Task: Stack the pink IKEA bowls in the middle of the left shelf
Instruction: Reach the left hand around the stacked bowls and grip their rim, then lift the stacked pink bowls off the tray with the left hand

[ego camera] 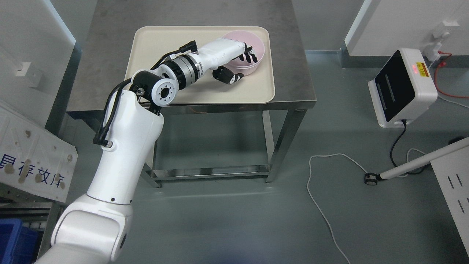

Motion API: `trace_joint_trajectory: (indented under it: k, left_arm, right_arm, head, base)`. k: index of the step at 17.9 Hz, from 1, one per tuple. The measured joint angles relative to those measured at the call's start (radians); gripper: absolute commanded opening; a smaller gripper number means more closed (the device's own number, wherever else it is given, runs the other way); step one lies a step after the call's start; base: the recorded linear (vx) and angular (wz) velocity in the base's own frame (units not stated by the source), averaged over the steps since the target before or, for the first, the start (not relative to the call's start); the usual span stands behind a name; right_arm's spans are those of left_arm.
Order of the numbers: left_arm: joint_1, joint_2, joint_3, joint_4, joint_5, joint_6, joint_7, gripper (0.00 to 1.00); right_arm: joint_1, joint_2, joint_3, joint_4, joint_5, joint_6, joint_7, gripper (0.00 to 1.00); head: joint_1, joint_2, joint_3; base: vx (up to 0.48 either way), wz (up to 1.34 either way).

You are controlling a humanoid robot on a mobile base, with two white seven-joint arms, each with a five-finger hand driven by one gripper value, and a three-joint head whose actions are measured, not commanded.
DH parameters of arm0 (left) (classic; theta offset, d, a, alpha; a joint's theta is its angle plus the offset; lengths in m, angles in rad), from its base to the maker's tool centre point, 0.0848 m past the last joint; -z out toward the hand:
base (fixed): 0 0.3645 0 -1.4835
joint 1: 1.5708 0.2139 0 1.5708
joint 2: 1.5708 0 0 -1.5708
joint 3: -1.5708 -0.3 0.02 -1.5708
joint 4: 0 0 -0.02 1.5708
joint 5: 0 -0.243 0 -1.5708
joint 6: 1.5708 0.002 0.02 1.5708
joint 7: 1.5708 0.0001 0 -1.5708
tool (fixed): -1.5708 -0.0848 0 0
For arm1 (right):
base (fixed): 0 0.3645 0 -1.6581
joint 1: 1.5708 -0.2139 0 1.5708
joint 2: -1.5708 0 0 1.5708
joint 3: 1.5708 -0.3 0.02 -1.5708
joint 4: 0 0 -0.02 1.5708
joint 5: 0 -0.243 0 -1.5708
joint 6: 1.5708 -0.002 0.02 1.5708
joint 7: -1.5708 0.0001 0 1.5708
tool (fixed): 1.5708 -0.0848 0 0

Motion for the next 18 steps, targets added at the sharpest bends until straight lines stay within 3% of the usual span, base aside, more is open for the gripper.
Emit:
trace_joint_trajectory:
  k: [4, 18]
  left_arm:
    - [0.000, -0.003, 0.014, 0.007, -0.014, -0.056, 0.000, 0.07]
    - [-0.014, -0.007, 0.208, -0.005, 0.073, -0.174, -0.006, 0.09]
  right_arm:
    - [0.000, 0.000, 0.000, 0.000, 0.000, 0.000, 0.000, 1.00]
    - [0.000, 0.000, 0.000, 0.000, 0.000, 0.000, 0.001, 1.00]
  head:
    - [0.0000, 0.000, 0.000]
    - [0.0000, 0.000, 0.000]
  base:
    - [0.000, 0.00]
    - [0.000, 0.00]
